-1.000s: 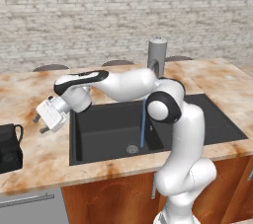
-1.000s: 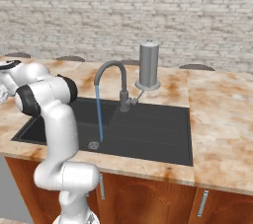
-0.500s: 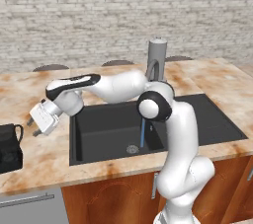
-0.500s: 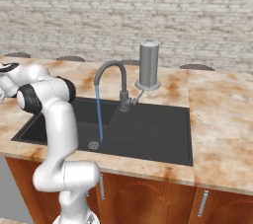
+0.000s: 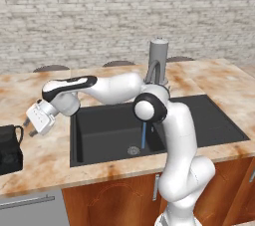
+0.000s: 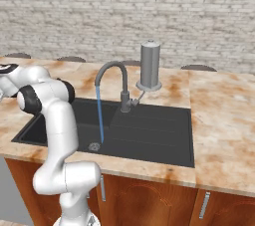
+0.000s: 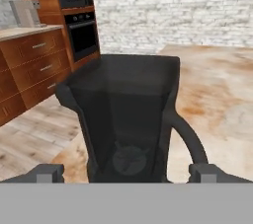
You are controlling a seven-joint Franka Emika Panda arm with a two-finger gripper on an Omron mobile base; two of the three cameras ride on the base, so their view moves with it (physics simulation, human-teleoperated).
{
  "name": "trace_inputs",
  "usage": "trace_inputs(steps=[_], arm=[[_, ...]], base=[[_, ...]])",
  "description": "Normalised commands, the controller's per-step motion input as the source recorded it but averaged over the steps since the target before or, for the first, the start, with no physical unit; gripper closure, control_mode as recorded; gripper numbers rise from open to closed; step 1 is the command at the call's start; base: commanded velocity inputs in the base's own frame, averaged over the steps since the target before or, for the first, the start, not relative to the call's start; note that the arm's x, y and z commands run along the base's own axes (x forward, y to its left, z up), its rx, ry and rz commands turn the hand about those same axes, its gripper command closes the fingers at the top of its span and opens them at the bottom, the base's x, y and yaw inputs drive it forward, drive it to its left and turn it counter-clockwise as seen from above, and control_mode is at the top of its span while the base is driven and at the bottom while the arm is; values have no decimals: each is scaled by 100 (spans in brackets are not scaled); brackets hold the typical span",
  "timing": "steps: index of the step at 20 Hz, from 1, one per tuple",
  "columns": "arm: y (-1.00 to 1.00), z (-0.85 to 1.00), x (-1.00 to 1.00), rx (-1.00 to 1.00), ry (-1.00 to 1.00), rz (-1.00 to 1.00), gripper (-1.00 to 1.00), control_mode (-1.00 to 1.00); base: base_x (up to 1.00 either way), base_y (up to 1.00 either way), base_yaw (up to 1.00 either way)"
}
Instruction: Turn on the sink faucet and place the jug under the water for a few seconds to fill it up.
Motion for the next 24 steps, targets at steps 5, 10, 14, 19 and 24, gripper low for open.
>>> trace_inputs(steps=[5, 10, 14, 19, 24], arm=[[0, 0, 12, 0, -1, 0, -100, -100], [0, -4, 20, 0, 0, 0, -100, -100], [0, -11, 20, 0, 0, 0, -100, -100], [1, -13, 12, 0, 0, 0, -100, -100], [8, -13, 16, -1, 0, 0, -100, -100]], base=[[0, 0, 0], [0, 0, 0], [0, 0, 0], [0, 0, 0], [0, 0, 0]])
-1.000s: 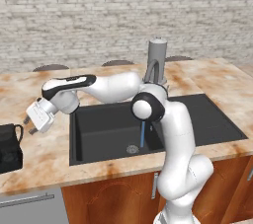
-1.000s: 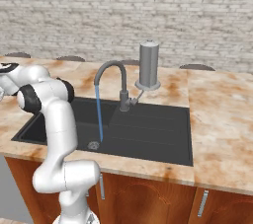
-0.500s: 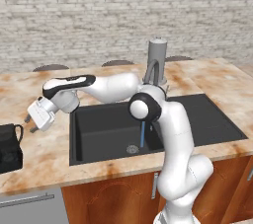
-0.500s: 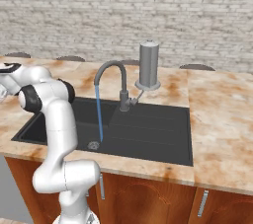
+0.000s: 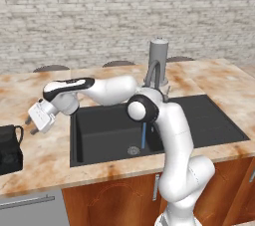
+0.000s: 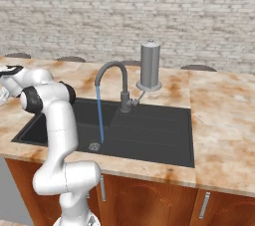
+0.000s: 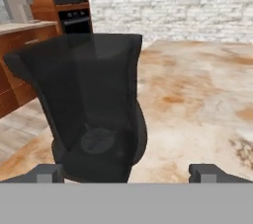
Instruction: Turn on the sink faucet and place the jug under the water for a few seconds to fill it up.
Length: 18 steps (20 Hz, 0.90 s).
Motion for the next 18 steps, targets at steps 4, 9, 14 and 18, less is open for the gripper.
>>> trace_inputs(steps=[4, 9, 14, 18], arm=[[13, -11, 14, 0, 0, 0, -100, -100], [14, -14, 25, 0, 0, 0, -100, -100], [11, -9, 25, 0, 0, 0, -100, -100], [16, -7, 21, 0, 0, 0, -100, -100]], base=[[0, 0, 0], [0, 0, 0], [0, 0, 0], [0, 0, 0]])
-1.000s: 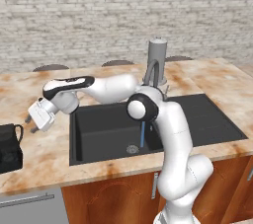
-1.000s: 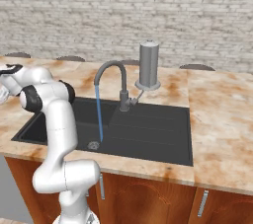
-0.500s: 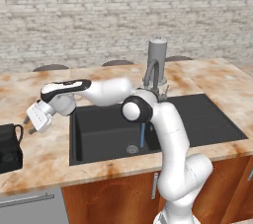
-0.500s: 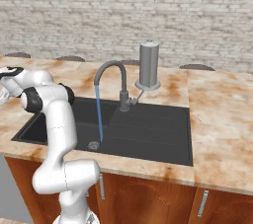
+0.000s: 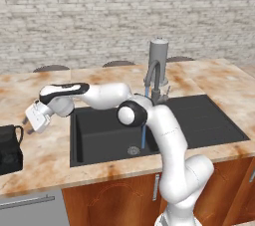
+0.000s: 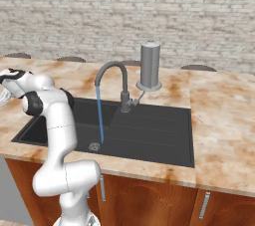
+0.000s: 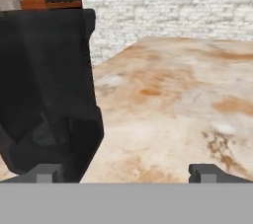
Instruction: Turn on the sink faucet and place the jug under the water for a few seconds to fill it up.
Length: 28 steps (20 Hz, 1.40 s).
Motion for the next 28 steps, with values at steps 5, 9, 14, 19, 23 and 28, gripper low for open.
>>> trace_inputs(steps=[5, 9, 14, 19, 23, 28], arm=[[19, -2, 16, 0, 0, 0, -100, -100], [23, -3, 12, 0, 0, 0, -100, -100], [18, -5, 6, 0, 0, 0, -100, -100], [11, -5, 0, 0, 0, 0, -100, -100], [6, -5, 0, 0, 0, 0, -100, -100], [0, -2, -2, 0, 0, 0, -100, -100]], base=[[0, 0, 0], [0, 0, 0], [0, 0, 0], [0, 0, 0], [0, 0, 0], [0, 0, 0]])
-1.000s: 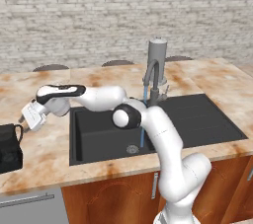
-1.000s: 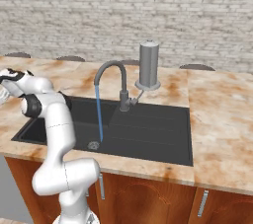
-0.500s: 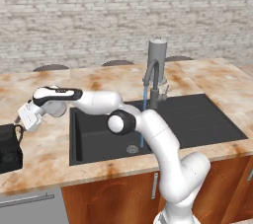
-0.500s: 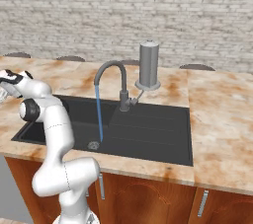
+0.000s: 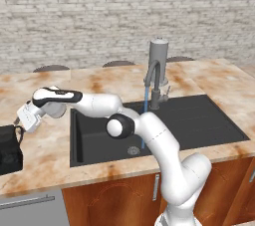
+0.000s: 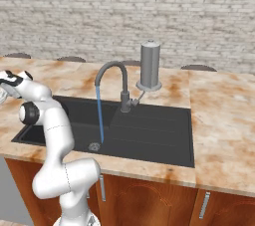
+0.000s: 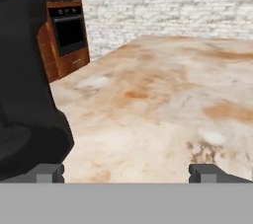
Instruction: Turn on the sink faucet and place the jug under the water for a few seconds to fill it up.
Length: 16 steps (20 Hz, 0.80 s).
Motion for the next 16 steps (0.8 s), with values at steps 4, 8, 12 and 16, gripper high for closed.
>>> trace_inputs(steps=[4, 8, 12, 16], arm=[[0, 0, -5, 0, -1, 2, -100, -100], [0, 0, -1, 0, -1, 2, -100, -100], [0, -1, 0, 0, -2, 4, -100, -100], [0, 0, 0, 0, -5, 6, -100, -100]], base=[[0, 0, 0], [0, 0, 0], [0, 0, 0], [0, 0, 0]])
